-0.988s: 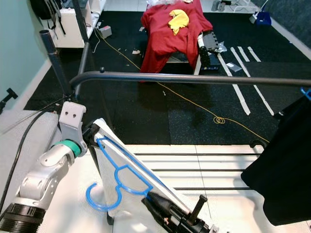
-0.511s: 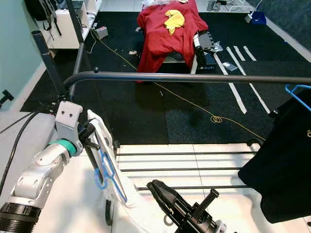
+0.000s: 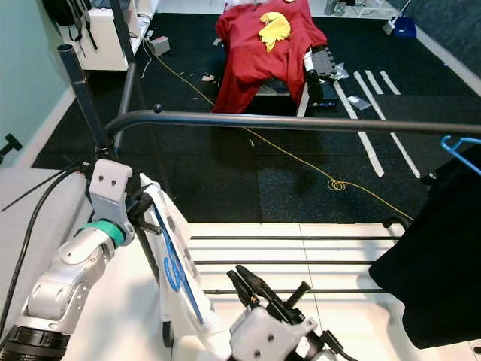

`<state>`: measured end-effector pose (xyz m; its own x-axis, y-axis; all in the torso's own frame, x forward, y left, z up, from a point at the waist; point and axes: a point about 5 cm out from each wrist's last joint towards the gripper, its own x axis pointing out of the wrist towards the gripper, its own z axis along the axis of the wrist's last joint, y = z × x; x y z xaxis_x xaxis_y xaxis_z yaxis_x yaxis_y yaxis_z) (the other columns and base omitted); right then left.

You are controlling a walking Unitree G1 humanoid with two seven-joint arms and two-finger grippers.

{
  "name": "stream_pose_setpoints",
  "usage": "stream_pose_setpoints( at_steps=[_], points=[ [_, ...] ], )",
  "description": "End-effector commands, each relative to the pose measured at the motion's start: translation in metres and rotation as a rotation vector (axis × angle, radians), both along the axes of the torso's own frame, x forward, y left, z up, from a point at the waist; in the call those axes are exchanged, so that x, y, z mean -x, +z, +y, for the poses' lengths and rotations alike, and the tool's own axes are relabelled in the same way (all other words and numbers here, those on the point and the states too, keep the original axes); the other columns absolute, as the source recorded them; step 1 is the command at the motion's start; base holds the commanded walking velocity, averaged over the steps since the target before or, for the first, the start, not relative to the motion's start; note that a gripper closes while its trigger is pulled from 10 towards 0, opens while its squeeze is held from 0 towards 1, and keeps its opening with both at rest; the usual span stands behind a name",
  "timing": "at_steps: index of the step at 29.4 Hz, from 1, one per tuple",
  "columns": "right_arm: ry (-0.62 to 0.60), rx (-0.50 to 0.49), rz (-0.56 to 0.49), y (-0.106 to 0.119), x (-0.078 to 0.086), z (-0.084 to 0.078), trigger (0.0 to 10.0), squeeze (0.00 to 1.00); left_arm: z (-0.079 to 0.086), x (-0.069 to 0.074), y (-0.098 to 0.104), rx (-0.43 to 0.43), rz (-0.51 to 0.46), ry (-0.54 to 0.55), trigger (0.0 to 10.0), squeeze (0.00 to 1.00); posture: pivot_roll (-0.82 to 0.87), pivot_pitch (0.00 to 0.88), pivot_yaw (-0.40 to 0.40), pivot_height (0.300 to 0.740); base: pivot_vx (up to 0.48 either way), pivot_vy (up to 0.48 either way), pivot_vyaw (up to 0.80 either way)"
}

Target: Hang hanger

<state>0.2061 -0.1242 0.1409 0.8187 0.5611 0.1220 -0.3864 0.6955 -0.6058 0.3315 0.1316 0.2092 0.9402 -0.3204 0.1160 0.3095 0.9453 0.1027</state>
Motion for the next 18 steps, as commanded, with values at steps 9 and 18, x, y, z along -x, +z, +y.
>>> stream_pose_setpoints(
  at_steps=[9, 18],
  points=[
    [0.046, -0.029, 0.282, -0.061, -0.025, 0.017, 10.0, 1.0, -0.015, 0.008, 0.027, 0.064, -0.073, -0.062, 10.0, 0.0, -0.19, 0.182, 0.086, 0.74, 0.0, 0.0, 0.0],
    [0.061, -0.078, 0.228, -0.048, -0.051, 0.03, 10.0, 0.0, -0.019, 0.014, 0.033, 0.084, -0.084, -0.082, 10.0, 0.0, -0.17, 0.175, 0.079, 0.74, 0.0, 0.0, 0.0]
  ],
)
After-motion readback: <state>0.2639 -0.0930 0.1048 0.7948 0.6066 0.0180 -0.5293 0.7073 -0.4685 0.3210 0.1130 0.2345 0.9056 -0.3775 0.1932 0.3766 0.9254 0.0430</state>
